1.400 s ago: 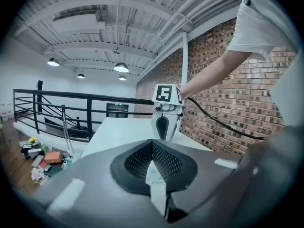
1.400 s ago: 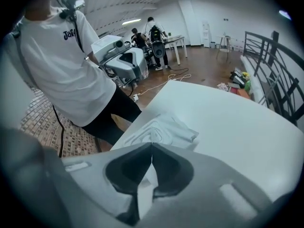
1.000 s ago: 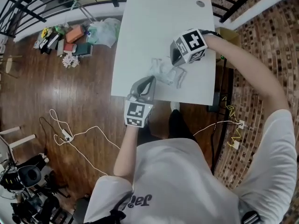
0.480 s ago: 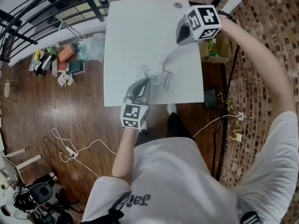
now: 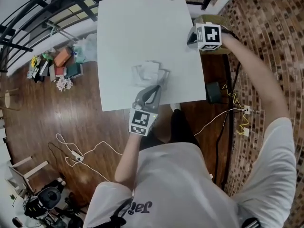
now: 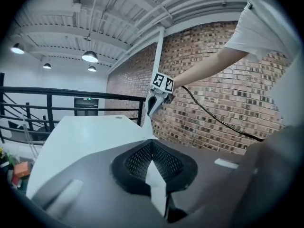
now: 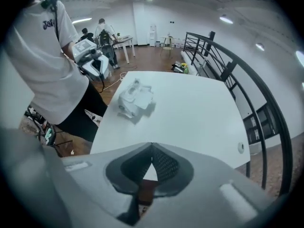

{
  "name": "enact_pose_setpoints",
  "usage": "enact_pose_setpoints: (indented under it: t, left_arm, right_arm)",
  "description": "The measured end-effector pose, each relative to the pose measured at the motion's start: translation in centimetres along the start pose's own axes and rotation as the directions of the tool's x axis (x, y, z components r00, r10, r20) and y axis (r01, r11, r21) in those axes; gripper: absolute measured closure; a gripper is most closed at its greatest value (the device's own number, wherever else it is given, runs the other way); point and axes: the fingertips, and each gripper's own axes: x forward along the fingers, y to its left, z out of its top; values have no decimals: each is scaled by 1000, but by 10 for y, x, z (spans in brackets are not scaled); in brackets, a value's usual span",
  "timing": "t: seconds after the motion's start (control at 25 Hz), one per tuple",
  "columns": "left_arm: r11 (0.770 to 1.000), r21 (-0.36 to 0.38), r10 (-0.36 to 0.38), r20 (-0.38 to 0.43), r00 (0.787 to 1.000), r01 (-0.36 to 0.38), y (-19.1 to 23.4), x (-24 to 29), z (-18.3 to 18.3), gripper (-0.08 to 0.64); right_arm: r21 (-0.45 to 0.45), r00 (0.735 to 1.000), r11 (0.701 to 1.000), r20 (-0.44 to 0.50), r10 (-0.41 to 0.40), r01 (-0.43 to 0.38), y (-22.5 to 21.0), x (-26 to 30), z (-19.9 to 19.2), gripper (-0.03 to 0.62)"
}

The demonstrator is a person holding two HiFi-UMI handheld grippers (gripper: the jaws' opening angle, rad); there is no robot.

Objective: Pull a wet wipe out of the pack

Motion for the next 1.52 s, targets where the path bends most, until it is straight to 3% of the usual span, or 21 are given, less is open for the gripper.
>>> enact_pose_setpoints:
  t: [0.24,0.32,0.44,0.6,0.72,0.8,0.88,0.96,1.04,1.16,1.2,1.24,1.28,1.32,1.4,1.44,1.52]
  left_arm:
    - [1000,-6,5,-40,999,-5,2,-11,-11,543]
    - [1000,-16,9,-31,999,-10,3,-17,-8,543]
    - [1000,0,9,-13,1000,-9,6,-29,-3,543]
    - [1000,6,13,80,997,-13,14,-51,23,543]
    - [1000,5,8,132,991,-8,19,-77,46,543]
    - [999,35,7,170,985,-14,26,-95,57,543]
    - [997,72,11,212,977,-26,30,-111,70,543]
    - [995,89,12,246,969,-35,28,-126,83,543]
    - [997,65,12,287,958,-31,15,-141,92,543]
    - [999,22,39,349,936,-50,-4,-180,95,543]
    - [997,10,68,379,923,-77,-5,-193,97,543]
    - [994,-2,97,407,908,-106,-7,-205,100,543]
    - [992,-12,120,426,897,-126,-12,-215,105,543]
    - [990,-16,132,440,888,-140,-21,-223,107,543]
    - [987,-15,149,471,870,-160,-47,-233,106,543]
    - [984,-24,164,485,859,-175,-60,-238,105,543]
    - [974,-50,217,497,840,-222,-81,-256,100,543]
  right_arm:
    - [176,998,984,61,-35,24,6,77,-19,596]
    - [212,995,976,80,-66,48,3,76,-17,528]
    - [231,988,969,100,-114,88,5,51,-9,514]
    - [229,977,959,93,-191,166,17,-2,13,518]
    - [186,959,949,76,-273,255,42,-35,40,597]
    - [175,932,929,100,-348,328,62,-51,64,600]
    - [249,875,882,181,-449,400,81,-70,92,600]
    - [432,765,796,300,-570,424,103,-94,118,600]
    - [632,607,705,435,-666,321,141,-122,147,600]
    - [761,321,634,572,-755,135,215,-142,194,600]
    - [784,258,611,572,-779,105,235,-140,207,600]
    - [807,222,585,558,-800,83,252,-136,218,600]
    - [825,211,562,539,-815,63,267,-129,228,600]
    - [835,224,548,527,-820,41,280,-121,236,600]
    - [836,272,549,525,-806,12,307,-110,244,600]
    - [837,278,547,523,-806,13,320,-111,244,600]
    - [845,237,534,514,-824,27,346,-124,239,600]
